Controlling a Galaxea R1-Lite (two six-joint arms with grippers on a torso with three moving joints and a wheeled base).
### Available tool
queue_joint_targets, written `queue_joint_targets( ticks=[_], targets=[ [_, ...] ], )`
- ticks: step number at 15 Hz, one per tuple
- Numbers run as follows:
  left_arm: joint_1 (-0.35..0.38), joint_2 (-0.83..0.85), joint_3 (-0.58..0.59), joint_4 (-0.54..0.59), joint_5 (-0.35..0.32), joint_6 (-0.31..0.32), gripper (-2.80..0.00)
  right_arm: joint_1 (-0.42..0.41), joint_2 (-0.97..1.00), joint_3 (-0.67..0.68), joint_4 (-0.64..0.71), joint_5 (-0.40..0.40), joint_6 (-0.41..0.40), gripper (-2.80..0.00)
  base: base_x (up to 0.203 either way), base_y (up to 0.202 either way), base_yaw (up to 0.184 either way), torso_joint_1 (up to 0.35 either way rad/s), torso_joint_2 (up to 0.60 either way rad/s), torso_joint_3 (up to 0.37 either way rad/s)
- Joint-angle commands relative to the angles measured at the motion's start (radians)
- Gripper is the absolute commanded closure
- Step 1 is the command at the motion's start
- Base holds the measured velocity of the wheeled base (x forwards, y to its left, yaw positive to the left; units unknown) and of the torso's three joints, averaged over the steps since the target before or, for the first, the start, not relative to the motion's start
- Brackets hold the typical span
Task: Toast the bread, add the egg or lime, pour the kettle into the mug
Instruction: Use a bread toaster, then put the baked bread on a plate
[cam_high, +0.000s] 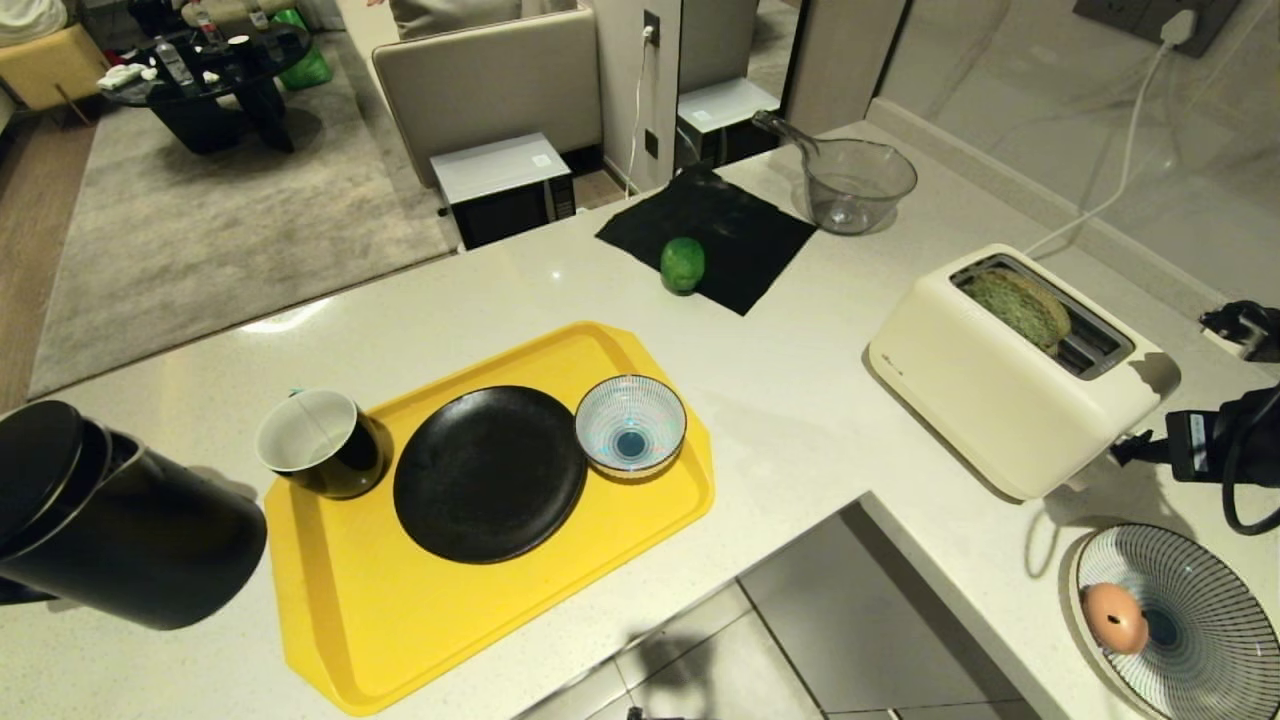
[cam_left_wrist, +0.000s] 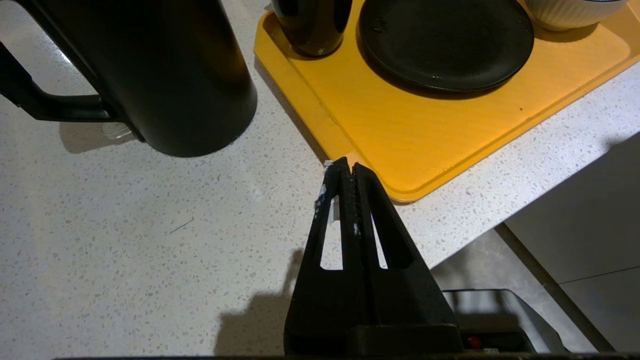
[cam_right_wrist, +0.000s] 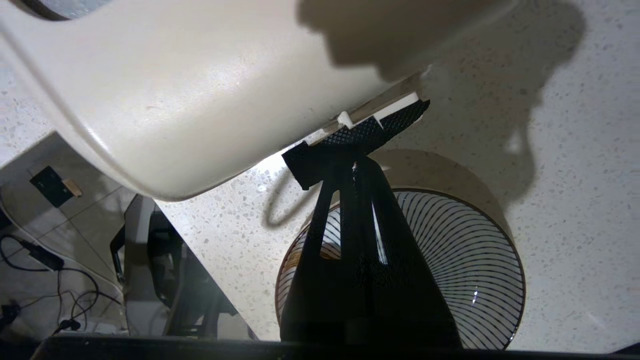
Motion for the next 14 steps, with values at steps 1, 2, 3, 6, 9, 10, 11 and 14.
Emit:
queue_joint_targets(
  ticks=[1,2,3,6,9,10,11,14],
  targets=[
    [0.000,-0.001,0.000,0.000,0.000,0.000,0.00,-0.001,-0.047,0.000,0.001,0.000,-0.001,0.00,0.000,0.000,0.000,0.000,0.00,0.000],
    [0.000,-0.001,0.000,0.000,0.000,0.000,0.00,-0.002,-0.067,0.002,0.002,-0.001,-0.002,0.00,0.000,0.000,0.000,0.000,0.00,0.000],
    [0.000,-0.001,0.000,0.000,0.000,0.000,0.00,-0.002,-0.092,0.005,0.003,-0.001,-0.002,0.00,0.000,0.000,0.000,0.000,0.00,0.000],
    [0.000,-0.001,0.000,0.000,0.000,0.000,0.00,-0.004,-0.172,0.013,0.007,-0.002,-0.002,0.00,0.000,0.000,0.000,0.000,0.00,0.000],
    [0.000,-0.001,0.000,0.000,0.000,0.000,0.00,-0.022,-0.239,0.025,0.007,-0.004,-0.004,0.00,0.000,0.000,0.000,0.000,0.00,0.000],
    [0.000,-0.001,0.000,0.000,0.000,0.000,0.00,-0.031,-0.259,0.025,0.007,-0.005,-0.009,0.00,0.000,0.000,0.000,0.000,0.00,0.000],
    [0.000,-0.001,0.000,0.000,0.000,0.000,0.00,-0.033,-0.275,0.025,0.007,-0.005,-0.026,0.00,0.000,0.000,0.000,0.000,0.00,0.000],
    [0.000,-0.001,0.000,0.000,0.000,0.000,0.00,-0.031,-0.300,0.020,-0.026,-0.008,-0.045,0.00,0.000,0.000,0.000,0.000,0.00,0.000]
  ],
)
